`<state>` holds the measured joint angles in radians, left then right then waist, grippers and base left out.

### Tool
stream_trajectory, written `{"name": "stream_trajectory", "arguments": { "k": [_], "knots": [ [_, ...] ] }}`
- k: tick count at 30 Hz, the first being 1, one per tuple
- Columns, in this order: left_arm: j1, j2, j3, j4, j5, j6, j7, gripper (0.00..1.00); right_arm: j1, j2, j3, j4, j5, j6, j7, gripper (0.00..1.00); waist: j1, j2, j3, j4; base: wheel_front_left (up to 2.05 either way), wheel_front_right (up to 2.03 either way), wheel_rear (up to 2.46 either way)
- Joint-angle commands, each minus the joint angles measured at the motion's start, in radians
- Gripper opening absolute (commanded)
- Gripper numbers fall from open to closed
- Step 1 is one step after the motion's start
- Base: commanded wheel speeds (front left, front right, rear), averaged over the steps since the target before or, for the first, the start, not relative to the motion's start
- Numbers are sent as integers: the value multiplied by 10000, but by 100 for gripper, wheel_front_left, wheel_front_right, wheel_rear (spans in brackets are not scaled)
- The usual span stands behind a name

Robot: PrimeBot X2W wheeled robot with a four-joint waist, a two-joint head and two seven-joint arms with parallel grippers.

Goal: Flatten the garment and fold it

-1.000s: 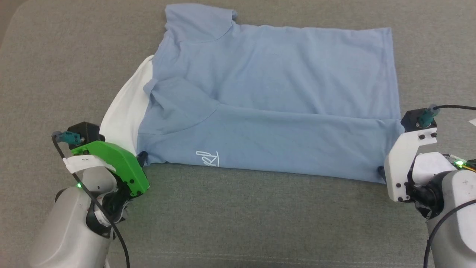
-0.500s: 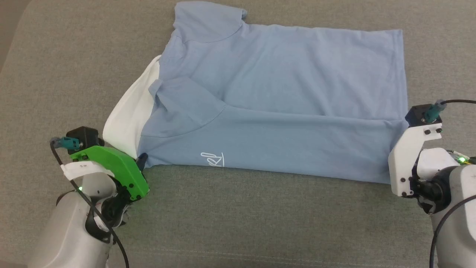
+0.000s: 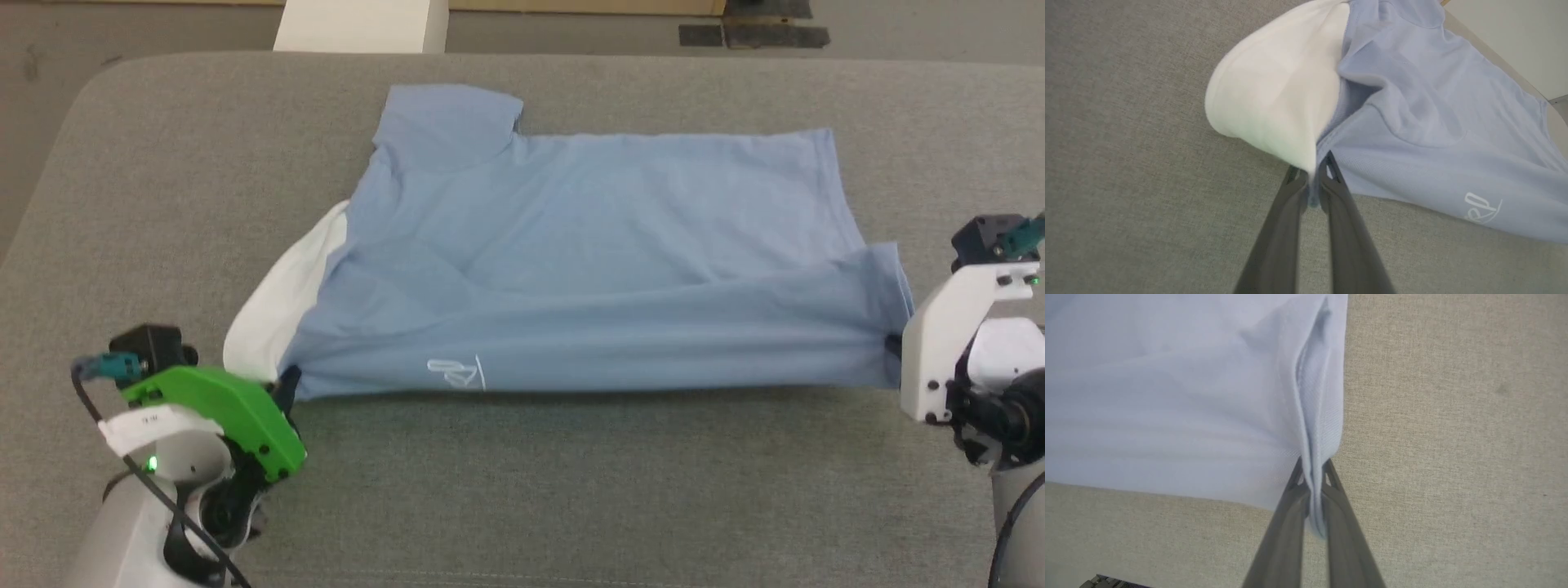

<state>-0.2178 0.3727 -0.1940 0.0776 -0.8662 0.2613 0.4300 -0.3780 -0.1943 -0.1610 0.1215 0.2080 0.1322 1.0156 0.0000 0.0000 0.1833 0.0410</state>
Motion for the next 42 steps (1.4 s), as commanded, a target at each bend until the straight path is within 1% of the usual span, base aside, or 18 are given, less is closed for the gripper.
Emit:
{"name": "stream_trajectory", "arguments": {
  "k": [1,7,14,15,16,17,18,21,23,28,31,33,35,37,42],
  "knots": [
    [415,87,123,-91,-177,191,16,0,344,-130,-90,-27,-44,-15,102,0,0,0,-128,-120,0,0,0],
    [1289,-185,22,11,-412,446,157,0,1189,44,-375,203,-200,-15,168,0,0,0,45,-76,0,0,0],
    [1212,-374,-44,1013,-575,254,112,0,1706,342,-575,833,-637,-15,-132,0,0,0,211,-46,0,0,0],
    [1178,-382,-41,1102,-588,223,97,17,1701,379,-609,905,-678,-15,-222,0,0,0,216,-60,0,0,0],
    [1130,-385,-48,1170,-599,189,98,89,1668,426,-666,985,-719,-15,-392,0,0,0,212,-73,0,0,0],
    [1094,-369,-68,1201,-608,161,139,100,1650,442,-671,1062,-760,-15,-500,37,0,0,192,-80,0,0,0],
    [1052,-336,-77,1207,-622,154,208,100,1632,436,-656,1165,-801,-15,-599,100,0,0,158,-88,0,0,0],
    [938,-110,-110,997,-588,114,421,100,1509,464,-664,1247,-719,-15,-805,100,0,0,-1,-120,0,0,0],
    [852,92,-110,695,-570,97,605,100,1376,466,-708,1090,-500,-15,-1027,100,0,0,-175,-131,0,0,0],
    [523,622,-99,-509,-435,266,1135,100,970,239,-718,321,301,-15,-1365,100,0,0,-630,-207,0,0,0],
    [197,744,75,-1090,-303,376,997,100,741,85,-869,-257,536,-15,-1528,100,0,0,-829,-244,0,0,0],
    [-157,694,255,-1340,-29,389,402,100,544,58,-1054,-685,613,-15,-1906,100,0,0,-910,-261,0,0,0],
    [-491,572,322,-1403,324,230,-410,100,293,80,-1260,-1017,649,-15,-2588,100,0,0,-907,-280,0,0,0],
    [-778,359,322,-1243,567,-102,-1272,100,83,154,-1423,-1166,719,-15,-3359,100,0,0,-894,-294,0,0,0],
    [-1240,-50,195,-347,1263,-953,-3480,100,-100,70,-1300,-1006,623,-15,-4957,100,0,0,-720,-364,0,0,0]
  ]
}}
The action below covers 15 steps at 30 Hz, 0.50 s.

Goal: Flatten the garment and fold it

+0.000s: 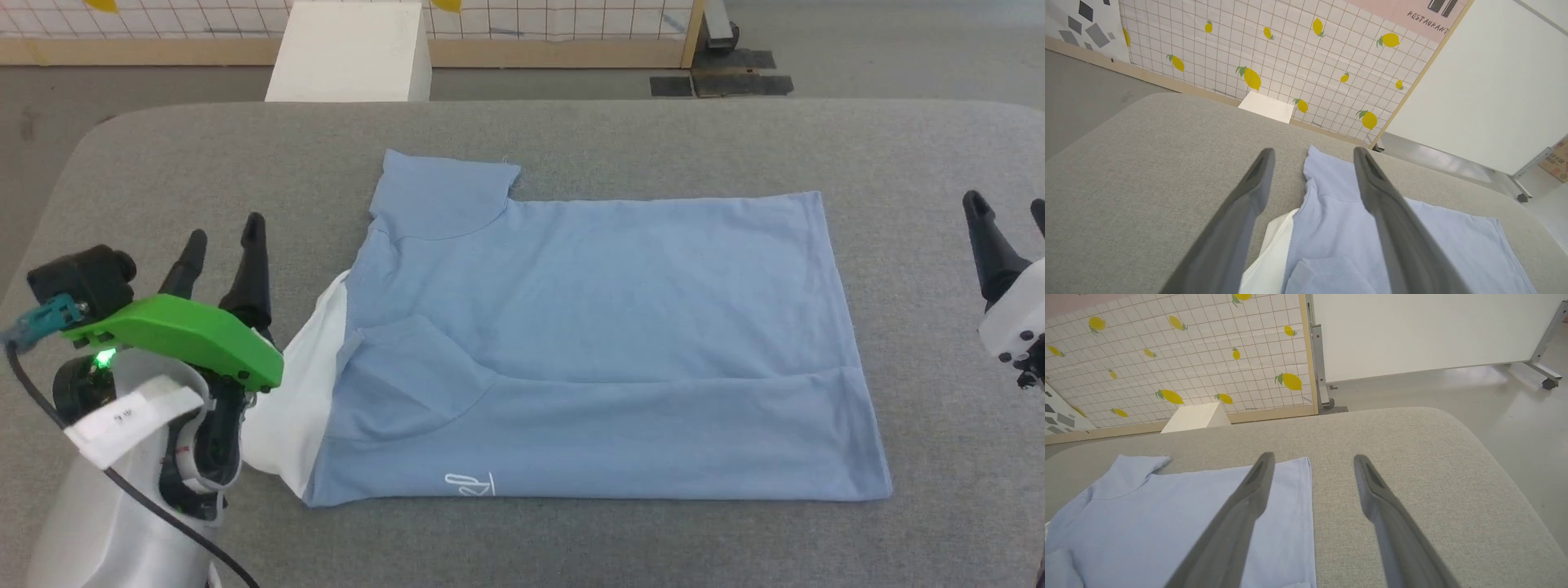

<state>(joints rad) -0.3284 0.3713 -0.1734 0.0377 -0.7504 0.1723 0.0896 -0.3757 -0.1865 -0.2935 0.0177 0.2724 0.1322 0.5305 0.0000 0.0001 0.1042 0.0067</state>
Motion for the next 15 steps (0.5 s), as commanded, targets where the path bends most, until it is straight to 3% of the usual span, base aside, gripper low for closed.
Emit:
{"name": "stream_trajectory", "arguments": {
  "k": [1,8,15],
  "knots": [
    [-181,-75,-93,265,238,-197,-360,100,-136,-25,44,100,-37,-15,-371,100,0,-1,110,-22,0,0,0],
    [-918,-548,-622,1871,958,-1124,-2388,100,-170,-268,335,715,-62,-15,-1920,100,0,-1,680,60,0,0,0],
    [-2391,-890,-958,3215,1151,-1785,-2923,100,-602,-377,415,931,-94,-15,-2411,100,0,-1,1638,112,0,0,0]
  ]
}}
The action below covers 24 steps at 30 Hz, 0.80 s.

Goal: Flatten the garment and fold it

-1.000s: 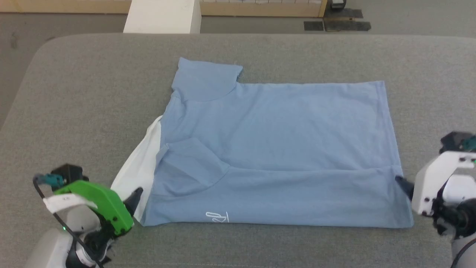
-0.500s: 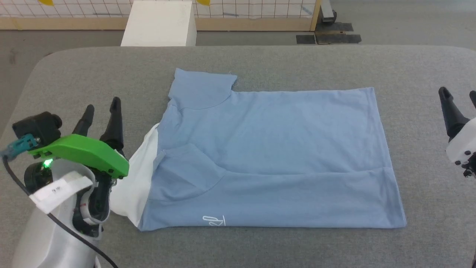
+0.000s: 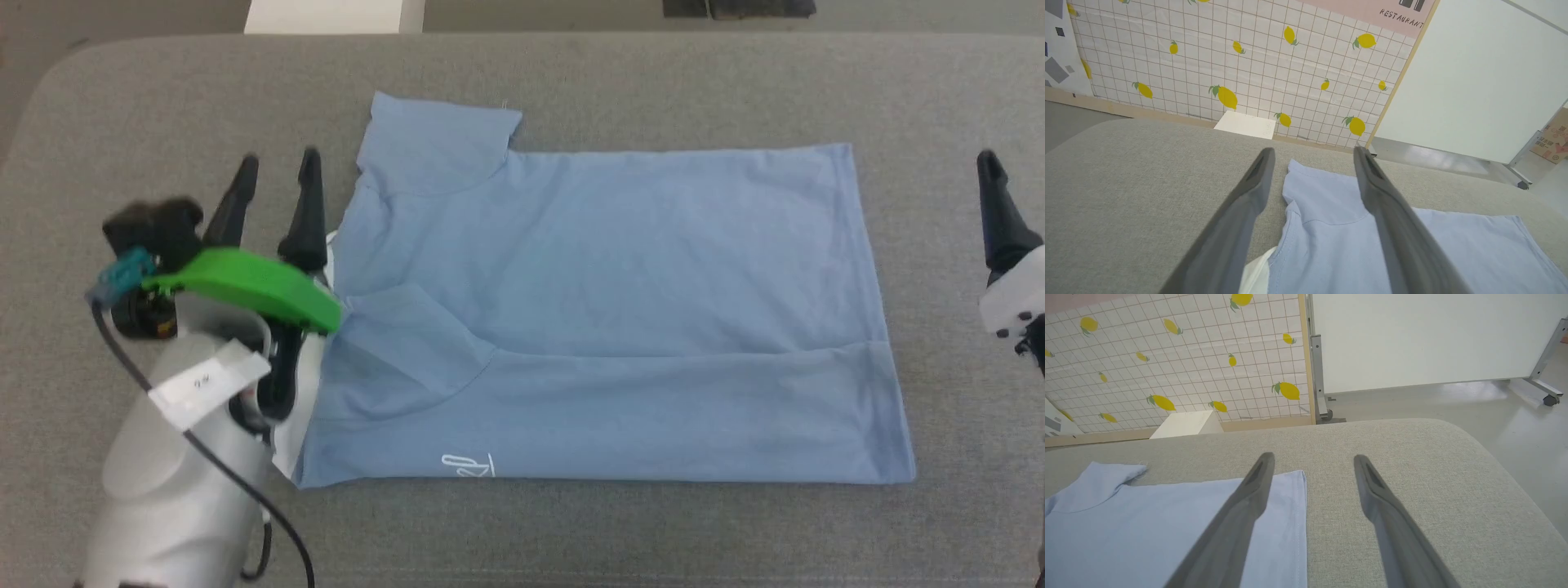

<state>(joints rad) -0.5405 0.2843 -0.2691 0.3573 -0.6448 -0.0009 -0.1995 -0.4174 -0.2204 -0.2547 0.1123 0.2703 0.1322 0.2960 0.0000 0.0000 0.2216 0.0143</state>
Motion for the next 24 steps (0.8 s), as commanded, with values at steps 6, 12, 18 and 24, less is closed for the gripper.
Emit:
{"name": "stream_trajectory", "arguments": {
  "k": [6,12,18,24],
  "knots": [
    [-2588,19,-483,1423,500,-441,615,100,-802,10,235,-214,-108,-15,-70,100,0,0,1505,-95,0,0,0],
    [-4973,357,-995,3089,997,-549,2217,100,-1335,200,634,-620,-108,-15,-2,100,0,0,2602,-573,0,0,0],
    [-6940,634,-1316,4450,1207,-384,4477,100,-1484,315,864,-1113,-58,-15,113,100,0,0,3496,-1085,0,0,0],
    [-8114,763,-1420,5372,1099,68,6944,100,-1289,454,813,-1777,-47,-15,252,100,0,0,4143,-1429,0,0,0]
  ]
}}
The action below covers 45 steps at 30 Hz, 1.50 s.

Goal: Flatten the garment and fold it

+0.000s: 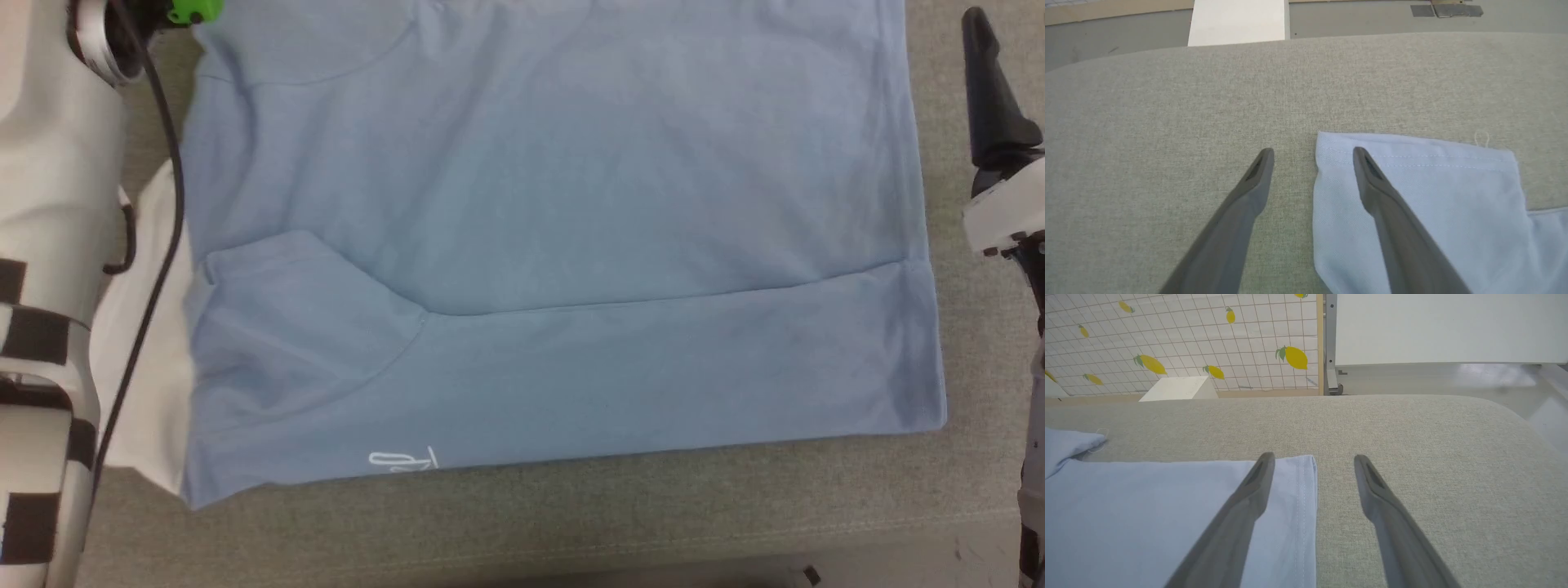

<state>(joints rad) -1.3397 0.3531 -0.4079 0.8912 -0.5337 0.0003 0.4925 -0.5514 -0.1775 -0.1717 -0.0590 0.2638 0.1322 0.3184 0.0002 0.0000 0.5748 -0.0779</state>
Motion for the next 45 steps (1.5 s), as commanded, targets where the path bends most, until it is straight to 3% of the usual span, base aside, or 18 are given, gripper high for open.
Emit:
{"name": "stream_trajectory", "arguments": {
  "k": [1,11,12,13,22,26,31,37,45],
  "knots": [
    [-227,87,-59,133,-27,114,387,100,92,39,-48,-165,12,-15,50,100,-2,0,683,-535,0,0,0],
    [-231,23,-323,381,-323,704,3537,100,252,271,-277,-839,-119,-15,179,100,-2,0,1170,-438,0,0,0],
    [-190,4,-329,328,-379,703,3736,27,227,279,-286,-850,-133,-15,193,100,-2,0,1186,-409,0,0,0],
    [-152,-13,-283,203,-465,720,3827,0,192,271,-279,-860,-140,-15,224,100,-2,0,1202,-374,0,0,0],
    [7,-99,80,-1182,-927,695,3389,0,-818,-388,9,-798,-115,-15,1438,100,-2,0,1096,-72,0,0,0],
    [87,-55,250,-1752,-1066,704,3064,0,-1887,-950,457,-168,-203,-15,2851,100,-2,0,968,69,0,0,0],
    [154,-50,438,-2692,-1304,592,2786,0,-3495,-1649,1229,1021,-12,-15,5556,100,-2,0,920,416,0,0,0],
    [278,57,463,-3828,-1427,500,2802,0,-4669,-2419,2046,2030,-169,-15,8018,100,-2,0,1146,925,0,0,0],
    [519,86,485,-4845,-1578,555,2846,0,-4922,-2497,2131,2433,-636,-15,9634,100,-2,0,1513,1304,0,0,0]
  ]
}}
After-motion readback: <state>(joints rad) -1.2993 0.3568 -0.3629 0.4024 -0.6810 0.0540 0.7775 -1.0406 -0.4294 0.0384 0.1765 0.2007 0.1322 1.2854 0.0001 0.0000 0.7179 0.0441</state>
